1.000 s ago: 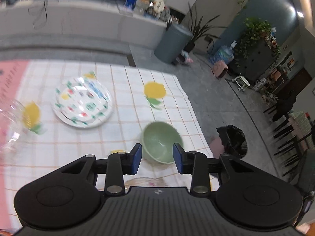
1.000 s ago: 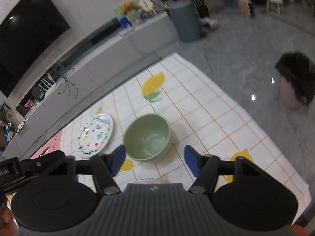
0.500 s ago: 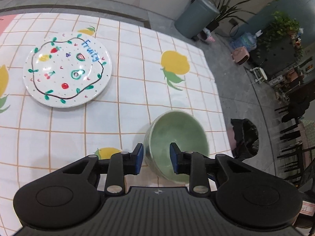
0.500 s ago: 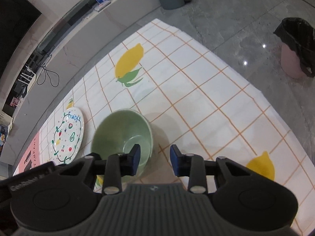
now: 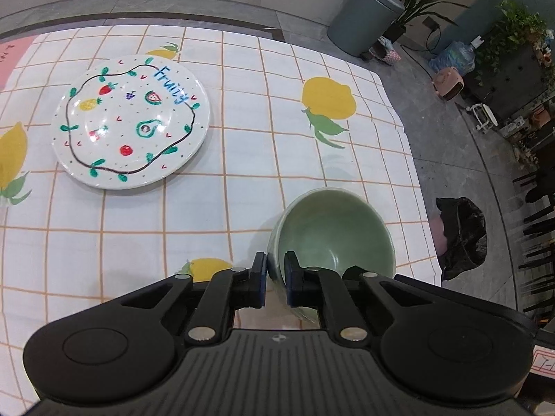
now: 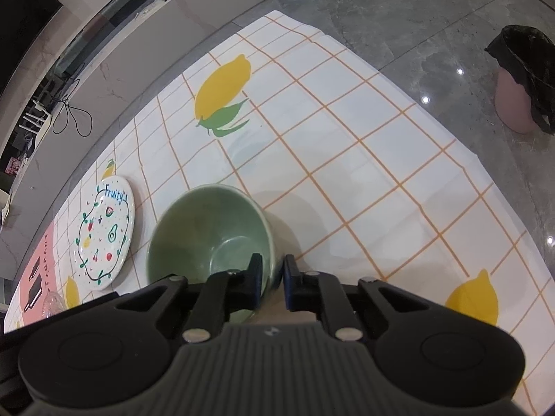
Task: Organize plates and bowls
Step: 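Close both grippers on the green bowl rim, then carry the green bowl with both grippers and lower it into the stacked steel bowls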
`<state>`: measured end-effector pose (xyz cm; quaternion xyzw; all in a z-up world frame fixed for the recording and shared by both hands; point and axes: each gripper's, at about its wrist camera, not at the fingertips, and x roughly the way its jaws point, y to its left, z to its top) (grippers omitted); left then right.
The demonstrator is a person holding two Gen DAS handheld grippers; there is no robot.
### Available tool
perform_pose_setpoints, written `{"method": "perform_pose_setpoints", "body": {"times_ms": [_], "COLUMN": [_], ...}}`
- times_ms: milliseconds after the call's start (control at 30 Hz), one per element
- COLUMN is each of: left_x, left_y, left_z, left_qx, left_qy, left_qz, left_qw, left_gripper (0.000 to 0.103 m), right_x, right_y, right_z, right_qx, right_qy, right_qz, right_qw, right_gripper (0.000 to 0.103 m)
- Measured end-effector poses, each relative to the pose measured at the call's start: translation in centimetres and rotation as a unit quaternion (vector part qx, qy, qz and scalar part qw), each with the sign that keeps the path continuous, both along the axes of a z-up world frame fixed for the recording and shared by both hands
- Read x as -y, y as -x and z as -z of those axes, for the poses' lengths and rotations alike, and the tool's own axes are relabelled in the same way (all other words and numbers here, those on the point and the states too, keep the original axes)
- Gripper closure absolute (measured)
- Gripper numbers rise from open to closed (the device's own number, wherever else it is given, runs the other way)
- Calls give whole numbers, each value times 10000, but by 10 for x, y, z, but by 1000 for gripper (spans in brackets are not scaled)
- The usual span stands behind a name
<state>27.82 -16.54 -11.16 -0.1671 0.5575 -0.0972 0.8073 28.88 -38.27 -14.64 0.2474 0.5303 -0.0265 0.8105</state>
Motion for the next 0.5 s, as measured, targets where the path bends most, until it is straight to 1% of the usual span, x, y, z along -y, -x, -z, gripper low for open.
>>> {"method": "perform_pose_setpoints", "body": {"times_ms": [67, 267, 500], "left_x": [-2, -12, -40], "left_y": [5, 27, 71], "left_z": [-6, -33, -72], "left_qx": [26, 172, 333], "left_qy": [-23, -84, -39], "left_qz": [2, -83, -346], "left_qw": [10000, 9998, 9988], "left_gripper": [92, 92, 92], "right_x": [-2, -10, -31], "right_y": [5, 23, 65], "right_z": [-5, -25, -60], "right_qx": [62, 219, 510], "right_qy": [45, -74, -220], "right_qz": [-24, -93, -293], "right_qw": [10000, 9997, 9980], "right_gripper": [93, 94, 93]}}
